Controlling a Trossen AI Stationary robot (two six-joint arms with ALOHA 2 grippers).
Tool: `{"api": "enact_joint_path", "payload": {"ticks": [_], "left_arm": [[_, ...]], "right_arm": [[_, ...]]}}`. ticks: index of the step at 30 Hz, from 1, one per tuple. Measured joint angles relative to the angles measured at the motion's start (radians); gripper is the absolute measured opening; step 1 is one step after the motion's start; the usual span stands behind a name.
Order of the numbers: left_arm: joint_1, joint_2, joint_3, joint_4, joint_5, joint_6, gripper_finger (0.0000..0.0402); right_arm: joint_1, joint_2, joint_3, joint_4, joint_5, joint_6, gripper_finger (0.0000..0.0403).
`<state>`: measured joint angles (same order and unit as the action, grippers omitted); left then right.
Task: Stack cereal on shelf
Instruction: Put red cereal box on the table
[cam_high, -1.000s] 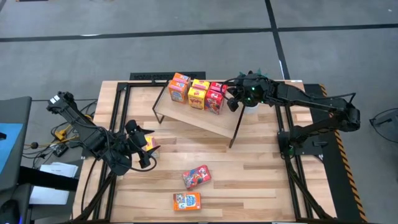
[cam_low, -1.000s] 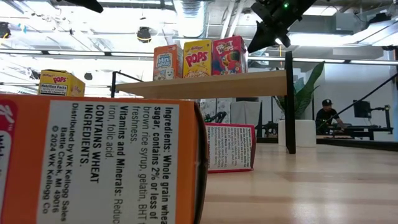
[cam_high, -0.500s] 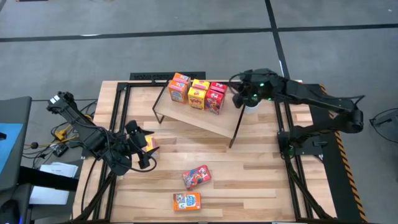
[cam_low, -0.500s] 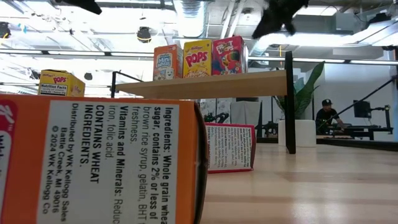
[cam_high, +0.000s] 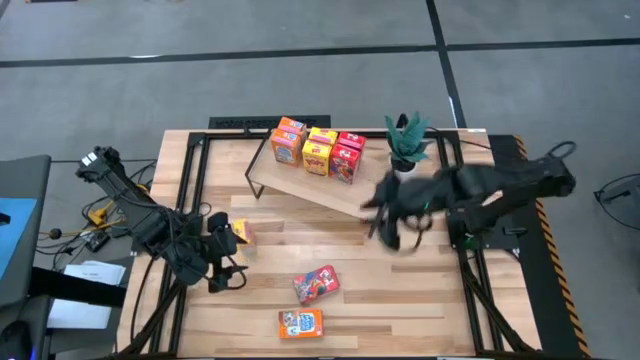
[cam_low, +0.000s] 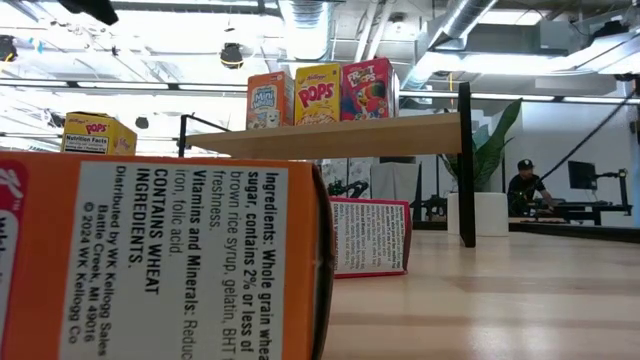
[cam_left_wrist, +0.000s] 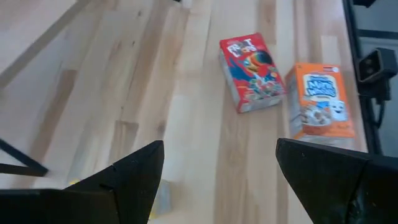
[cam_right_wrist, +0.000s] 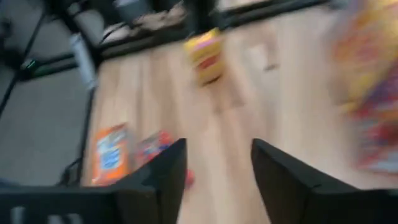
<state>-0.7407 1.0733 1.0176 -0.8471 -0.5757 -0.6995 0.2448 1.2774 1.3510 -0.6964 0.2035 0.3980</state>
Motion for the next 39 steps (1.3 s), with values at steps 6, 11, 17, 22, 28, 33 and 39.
{"api": "enact_joint_path", "payload": {"ticks": [6,11,17,22,28,33,39], "left_arm": [[-0.077,0.0,0.0,0.0,-0.078,-0.092,0.03],[-0.149,0.018,-0.056,0.077,-0.271,-0.151,0.03],[-0.163,0.113,-0.196,0.415,-0.346,-0.132,0.0271],[-0.163,0.285,-0.257,0.706,-0.366,-0.081,0.0209],[-0.132,0.526,-0.228,0.914,-0.378,-0.125,0.0096],[-0.123,0.671,-0.205,1.142,-0.386,-0.125,0.001],[-0.071,0.712,-0.183,1.171,-0.421,-0.117,0.0003]], "right_arm": [[0.175,0.23,-0.001,0.078,0.038,0.135,0.0252],[0.263,0.402,-0.002,0.192,0.064,0.223,0.0238],[0.372,0.466,-0.001,0.28,0.332,0.424,0.0202],[0.45,0.497,-0.001,0.269,0.52,0.618,0.0169],[0.487,0.55,-0.001,0.264,0.626,0.771,0.012],[0.526,0.598,-0.001,0.26,0.689,0.829,0.0088],[0.546,0.61,-0.001,0.227,0.702,0.843,0.0057]]}}
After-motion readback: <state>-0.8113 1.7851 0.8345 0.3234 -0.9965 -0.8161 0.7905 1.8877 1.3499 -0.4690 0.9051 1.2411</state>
